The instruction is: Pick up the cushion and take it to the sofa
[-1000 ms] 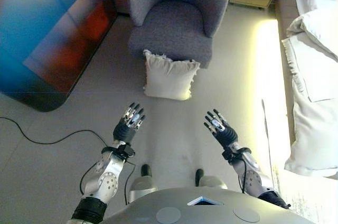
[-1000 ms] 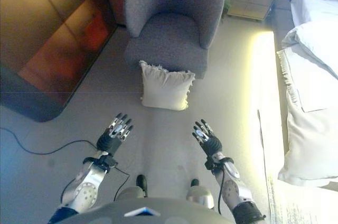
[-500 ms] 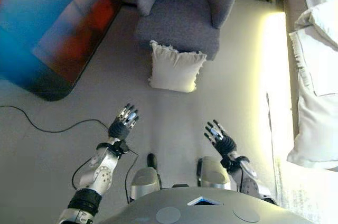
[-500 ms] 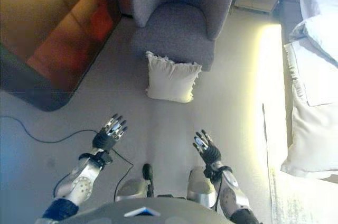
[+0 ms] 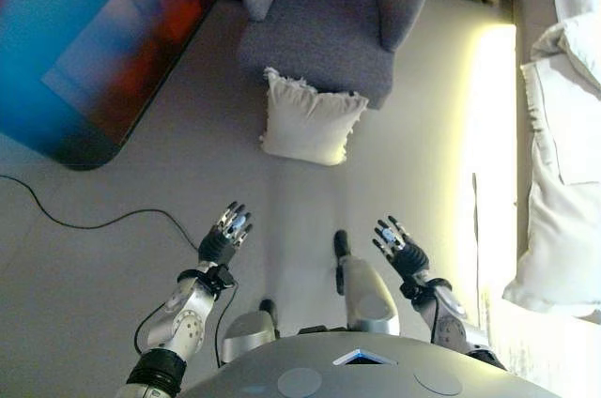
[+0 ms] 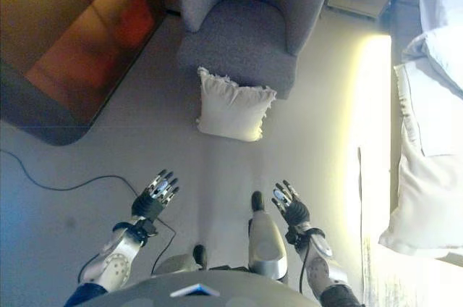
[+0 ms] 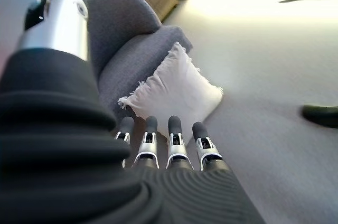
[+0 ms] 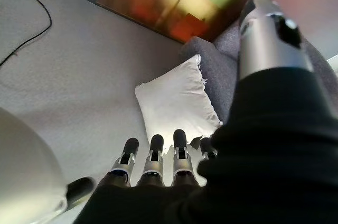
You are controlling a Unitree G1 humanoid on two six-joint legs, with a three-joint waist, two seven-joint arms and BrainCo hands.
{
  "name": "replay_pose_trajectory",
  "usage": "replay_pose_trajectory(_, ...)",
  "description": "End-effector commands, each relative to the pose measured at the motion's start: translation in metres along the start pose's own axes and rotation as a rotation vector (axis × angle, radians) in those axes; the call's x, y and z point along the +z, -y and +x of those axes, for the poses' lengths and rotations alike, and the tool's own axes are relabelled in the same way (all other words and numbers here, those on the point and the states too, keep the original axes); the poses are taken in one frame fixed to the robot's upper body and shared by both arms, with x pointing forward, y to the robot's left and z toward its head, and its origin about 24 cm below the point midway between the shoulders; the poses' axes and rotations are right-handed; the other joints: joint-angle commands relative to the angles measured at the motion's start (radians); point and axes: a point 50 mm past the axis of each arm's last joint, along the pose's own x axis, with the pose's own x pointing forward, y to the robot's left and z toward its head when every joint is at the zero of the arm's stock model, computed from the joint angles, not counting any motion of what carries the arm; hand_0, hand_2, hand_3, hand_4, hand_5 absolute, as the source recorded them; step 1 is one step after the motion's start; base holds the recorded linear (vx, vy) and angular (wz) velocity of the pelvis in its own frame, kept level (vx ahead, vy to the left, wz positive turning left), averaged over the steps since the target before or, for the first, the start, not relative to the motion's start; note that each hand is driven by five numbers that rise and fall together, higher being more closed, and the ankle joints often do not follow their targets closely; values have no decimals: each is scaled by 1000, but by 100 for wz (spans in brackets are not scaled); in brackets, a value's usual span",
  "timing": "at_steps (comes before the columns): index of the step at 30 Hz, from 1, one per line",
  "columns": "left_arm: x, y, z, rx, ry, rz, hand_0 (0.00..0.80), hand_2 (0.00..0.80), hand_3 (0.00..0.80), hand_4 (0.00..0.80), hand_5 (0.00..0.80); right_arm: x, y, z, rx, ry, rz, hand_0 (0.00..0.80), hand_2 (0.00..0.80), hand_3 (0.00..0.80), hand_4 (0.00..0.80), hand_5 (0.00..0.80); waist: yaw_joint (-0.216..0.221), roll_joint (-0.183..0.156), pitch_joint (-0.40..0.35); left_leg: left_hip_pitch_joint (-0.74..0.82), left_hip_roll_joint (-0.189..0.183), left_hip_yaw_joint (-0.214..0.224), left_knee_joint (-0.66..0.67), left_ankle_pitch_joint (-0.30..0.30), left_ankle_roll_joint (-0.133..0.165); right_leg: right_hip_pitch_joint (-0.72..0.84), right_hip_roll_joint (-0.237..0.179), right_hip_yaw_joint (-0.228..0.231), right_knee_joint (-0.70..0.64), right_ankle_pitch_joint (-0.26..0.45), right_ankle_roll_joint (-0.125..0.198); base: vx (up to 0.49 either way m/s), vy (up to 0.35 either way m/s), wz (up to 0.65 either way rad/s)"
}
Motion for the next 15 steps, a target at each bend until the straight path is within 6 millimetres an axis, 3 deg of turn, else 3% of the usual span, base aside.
replay_pose_trajectory(1,19,3,-8,-13,111,32,0,0,0,0,0,16,-12,4,67,42,-70,0,0,0,0,0,-36,16,-64,29,27,105,136,2,47,20,18,-16,-81,184,26,398,-193,8)
replay_pose_trajectory(3,22,3,-9,-14,119,28,0,0,0,0,0,21,-15,2,91,39,-82,0,0,0,0,0,-48,44,-97,42,94,119,230,167,-14,48,76,-20,-66,134,-24,367,-233,-11)
replay_pose_trajectory(4,25,4,-8,-18,129,28,0,0,0,0,0,22,-17,3,105,41,-83,0,0,0,0,0,-49,42,-107,25,102,123,273,215,-26,63,85,-20,-72,124,-39,318,-265,-23)
replay_pose_trajectory(5,31,8,-4,-25,151,19,0,0,0,0,0,24,-18,4,122,41,-98,0,0,0,0,0,-43,33,-118,-23,106,146,409,260,-35,109,97,-28,-88,97,-75,337,-272,-27)
replay_pose_trajectory(6,36,11,-1,-25,172,13,0,0,0,0,0,25,-18,6,124,39,-122,0,0,0,0,0,-36,32,-123,-64,109,155,481,285,-40,135,105,-41,-91,77,-97,387,-319,-37)
replay_pose_trajectory(7,41,15,3,-26,185,6,0,0,0,0,0,27,-17,11,105,39,-143,0,0,0,0,0,-29,28,-122,-115,152,210,601,285,-40,177,111,-70,-87,41,-128,325,-244,-49)
replay_pose_trajectory(9,47,21,10,-33,192,-8,0,0,0,0,0,31,-16,16,94,55,-150,0,0,0,0,0,-9,18,-116,-209,182,245,645,263,-22,232,109,-94,-97,14,-148,257,-116,-35)
replay_pose_trajectory(12,55,25,13,-36,215,-16,0,0,0,0,0,36,-19,20,108,77,-137,0,0,0,0,0,23,18,-97,-263,170,258,433,265,1,284,120,-93,-116,-16,-142,223,75,-13)
replay_pose_trajectory(13,58,26,14,-37,225,-22,0,0,0,0,0,36,-20,20,112,84,-139,0,0,0,0,0,31,28,-93,-273,179,263,301,292,-7,296,128,-92,-121,-27,-135,229,173,-24)
replay_pose_trajectory(15,60,29,14,-47,235,-22,0,0,0,0,0,35,-23,17,112,95,-137,0,0,0,0,0,51,38,-82,-299,187,222,68,347,-31,329,134,-75,-143,-40,-114,255,164,-24)
